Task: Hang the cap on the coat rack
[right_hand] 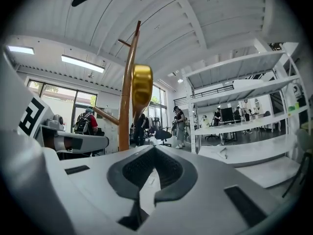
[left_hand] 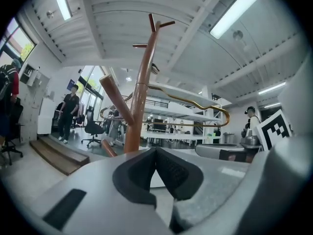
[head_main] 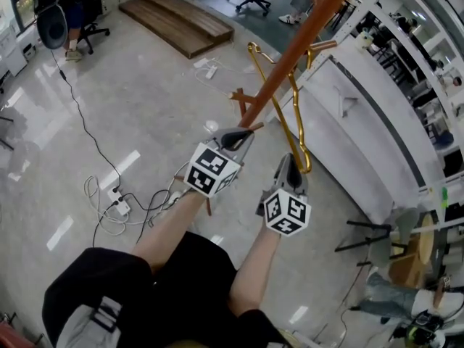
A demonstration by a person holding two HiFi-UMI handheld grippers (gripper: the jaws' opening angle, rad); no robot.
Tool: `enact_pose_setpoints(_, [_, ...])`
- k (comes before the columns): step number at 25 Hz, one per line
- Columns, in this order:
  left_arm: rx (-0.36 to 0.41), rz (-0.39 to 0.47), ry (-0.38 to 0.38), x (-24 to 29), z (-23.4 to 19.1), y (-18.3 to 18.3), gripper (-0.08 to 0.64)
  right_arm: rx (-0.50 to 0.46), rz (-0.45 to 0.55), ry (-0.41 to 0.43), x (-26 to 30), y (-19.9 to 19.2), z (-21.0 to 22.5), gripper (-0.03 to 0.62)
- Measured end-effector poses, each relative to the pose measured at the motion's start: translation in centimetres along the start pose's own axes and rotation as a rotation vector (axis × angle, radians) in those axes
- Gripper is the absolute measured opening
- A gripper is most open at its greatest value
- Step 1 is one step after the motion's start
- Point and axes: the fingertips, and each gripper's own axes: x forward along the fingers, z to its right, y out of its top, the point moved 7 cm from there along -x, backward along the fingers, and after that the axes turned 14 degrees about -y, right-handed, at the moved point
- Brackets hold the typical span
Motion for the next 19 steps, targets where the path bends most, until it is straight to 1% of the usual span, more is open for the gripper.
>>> enact_pose_setpoints(5, [-0.003,-0.006,0.017,-0.3,-0.5,0.3,0.000,0.001,0.009,0.004,0.1,0.6,-0.2,-0.006])
enact_pose_setpoints(10, [-0.030,-0.019,0.030,-0.7,-1.0,-0.6,0.000,-0.013,0.010,0.016,-0.1,0.5,-0.6,-0.006])
enact_pose_setpoints(19, [-0.027,-0.019,0.007,-0.6,-1.0,-0.8,0.000,0.000,0.001,0.008,-0.2,0.0,-0.3,-0.006])
